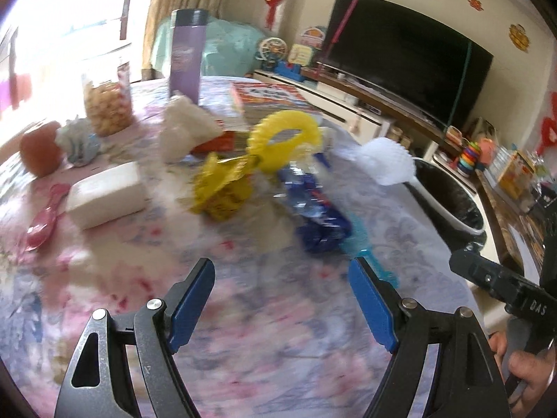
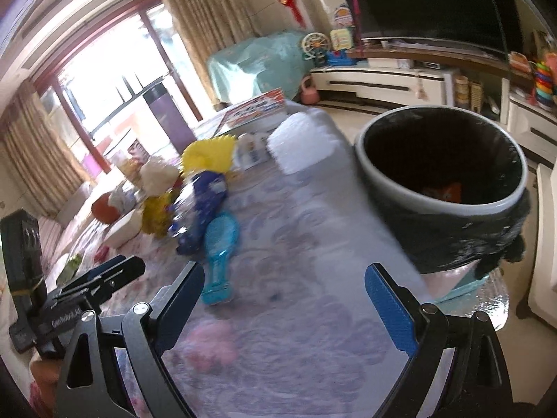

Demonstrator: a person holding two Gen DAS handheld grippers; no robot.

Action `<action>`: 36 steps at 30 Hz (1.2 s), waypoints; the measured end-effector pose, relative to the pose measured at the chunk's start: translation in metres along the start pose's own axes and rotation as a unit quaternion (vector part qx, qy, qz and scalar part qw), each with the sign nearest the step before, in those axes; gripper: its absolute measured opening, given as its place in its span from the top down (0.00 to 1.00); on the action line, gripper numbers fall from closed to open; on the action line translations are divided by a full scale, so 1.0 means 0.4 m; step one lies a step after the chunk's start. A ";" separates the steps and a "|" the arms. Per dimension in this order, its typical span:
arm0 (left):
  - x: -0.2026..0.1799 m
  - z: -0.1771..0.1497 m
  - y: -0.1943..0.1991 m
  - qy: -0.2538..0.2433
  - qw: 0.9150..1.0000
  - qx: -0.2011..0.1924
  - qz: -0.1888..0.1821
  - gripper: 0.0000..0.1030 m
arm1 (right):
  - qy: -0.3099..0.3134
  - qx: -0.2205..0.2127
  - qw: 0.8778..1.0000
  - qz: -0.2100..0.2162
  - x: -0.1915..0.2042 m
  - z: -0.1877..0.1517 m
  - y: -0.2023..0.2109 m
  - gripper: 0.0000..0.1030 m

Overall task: Collect trash
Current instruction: 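Grasp the yellow plastic bag with the left tool while the right tool grasps the blue comb, then carry the yellow bag and blue comb over the bin and release both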

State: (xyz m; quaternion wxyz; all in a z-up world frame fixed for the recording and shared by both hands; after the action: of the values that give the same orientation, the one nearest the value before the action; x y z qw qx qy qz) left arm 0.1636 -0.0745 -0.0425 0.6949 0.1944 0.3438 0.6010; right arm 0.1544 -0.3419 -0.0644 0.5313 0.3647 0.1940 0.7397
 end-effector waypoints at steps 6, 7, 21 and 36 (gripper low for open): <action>0.026 0.007 0.013 0.017 1.000 0.005 0.012 0.23 | 0.030 0.008 1.000 0.001 0.063 -0.015 -0.025 0.09; 0.028 0.015 0.008 0.018 1.000 0.006 0.014 0.23 | 0.035 0.011 0.999 0.002 0.070 -0.016 -0.030 0.09; 0.069 0.143 -0.135 -0.005 1.000 0.019 0.017 0.23 | 0.089 0.061 0.994 -0.010 0.159 -0.020 -0.158 0.32; 0.044 0.135 -0.197 -0.027 0.999 0.034 0.004 0.69 | 0.090 0.064 0.994 -0.010 0.128 -0.016 -0.153 0.79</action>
State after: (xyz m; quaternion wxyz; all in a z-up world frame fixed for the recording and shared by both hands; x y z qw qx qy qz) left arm 0.2582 -0.0655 -0.0637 0.6946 0.2348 0.3444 0.5863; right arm 0.1803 -0.2720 -0.0928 0.4945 0.3276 0.2920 0.7502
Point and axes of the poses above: each gripper's, at about its wrist camera, not at the fingertips, and y roughly against the way its jaws point, x to its left, z to its top, the point moved 1 cm from there along -y, roughly the way its jaws point, and after that the axes turned 3 degrees about y, right-handed, at the moved point
